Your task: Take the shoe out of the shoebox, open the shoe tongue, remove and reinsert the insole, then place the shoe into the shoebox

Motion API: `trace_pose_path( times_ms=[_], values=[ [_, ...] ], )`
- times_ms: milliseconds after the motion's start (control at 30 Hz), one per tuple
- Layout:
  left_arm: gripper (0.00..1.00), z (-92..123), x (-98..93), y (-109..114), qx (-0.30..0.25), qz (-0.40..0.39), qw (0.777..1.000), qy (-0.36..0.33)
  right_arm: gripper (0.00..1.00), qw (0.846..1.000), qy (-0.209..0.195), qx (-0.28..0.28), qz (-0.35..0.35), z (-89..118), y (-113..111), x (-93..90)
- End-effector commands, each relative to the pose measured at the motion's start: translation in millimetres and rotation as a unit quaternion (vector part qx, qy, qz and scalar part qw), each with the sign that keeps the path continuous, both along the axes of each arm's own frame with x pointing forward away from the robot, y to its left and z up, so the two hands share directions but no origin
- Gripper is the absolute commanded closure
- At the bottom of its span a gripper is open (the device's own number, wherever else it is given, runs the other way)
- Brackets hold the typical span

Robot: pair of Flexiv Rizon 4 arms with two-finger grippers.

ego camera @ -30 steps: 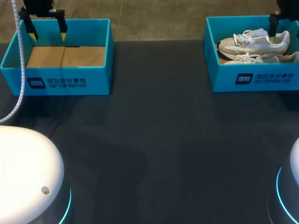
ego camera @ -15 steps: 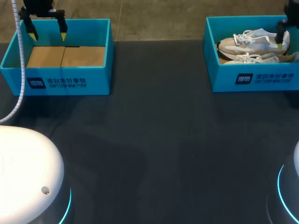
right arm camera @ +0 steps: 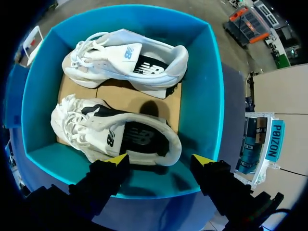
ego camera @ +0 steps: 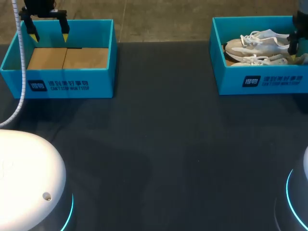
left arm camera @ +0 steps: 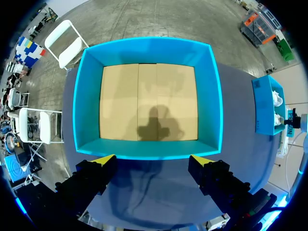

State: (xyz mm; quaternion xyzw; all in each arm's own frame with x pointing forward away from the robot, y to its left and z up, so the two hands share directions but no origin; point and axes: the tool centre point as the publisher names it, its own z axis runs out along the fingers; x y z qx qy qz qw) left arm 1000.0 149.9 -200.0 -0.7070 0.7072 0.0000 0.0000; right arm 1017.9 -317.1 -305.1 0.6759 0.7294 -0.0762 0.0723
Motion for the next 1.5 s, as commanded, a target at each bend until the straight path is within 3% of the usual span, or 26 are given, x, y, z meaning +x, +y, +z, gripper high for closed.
trace_pose_path(
  times_ms=[33,200,333,467,700,800,933,1500],
  values=[
    [0.00,0,0.0,0,0.000,0.000,1.000,0.000,0.27,1.000,0.004,0.000,0.000,-4,-2,3.5],
    [0.00,0,0.0,0,0.000,0.000,1.000,0.000,0.24,1.000,0.010,-0.003,0.001,-10,-7,4.8],
    [0.00,0,0.0,0,0.000,0.000,1.000,0.000,0.27,1.000,0.019,-0.001,-0.002,-18,-13,5.5],
    [0.00,0,0.0,0,0.000,0.000,1.000,0.000,0.38,1.000,0.025,-0.001,-0.004,-23,-17,6.8],
    [0.00,0,0.0,0,0.000,0.000,1.000,0.000,0.38,1.000,0.029,0.000,-0.004,-26,-18,8.5],
    [0.00,0,0.0,0,0.000,0.000,1.000,0.000,0.42,0.999,0.033,0.001,-0.004,-29,-18,9.1],
    [0.00,0,0.0,0,0.000,0.000,1.000,0.000,0.36,0.999,0.039,0.012,-0.009,-34,-20,9.3],
    [0.00,0,0.0,0,0.000,0.000,1.000,0.000,0.35,0.997,0.057,0.039,-0.018,-47,-19,4.1]
  ],
)
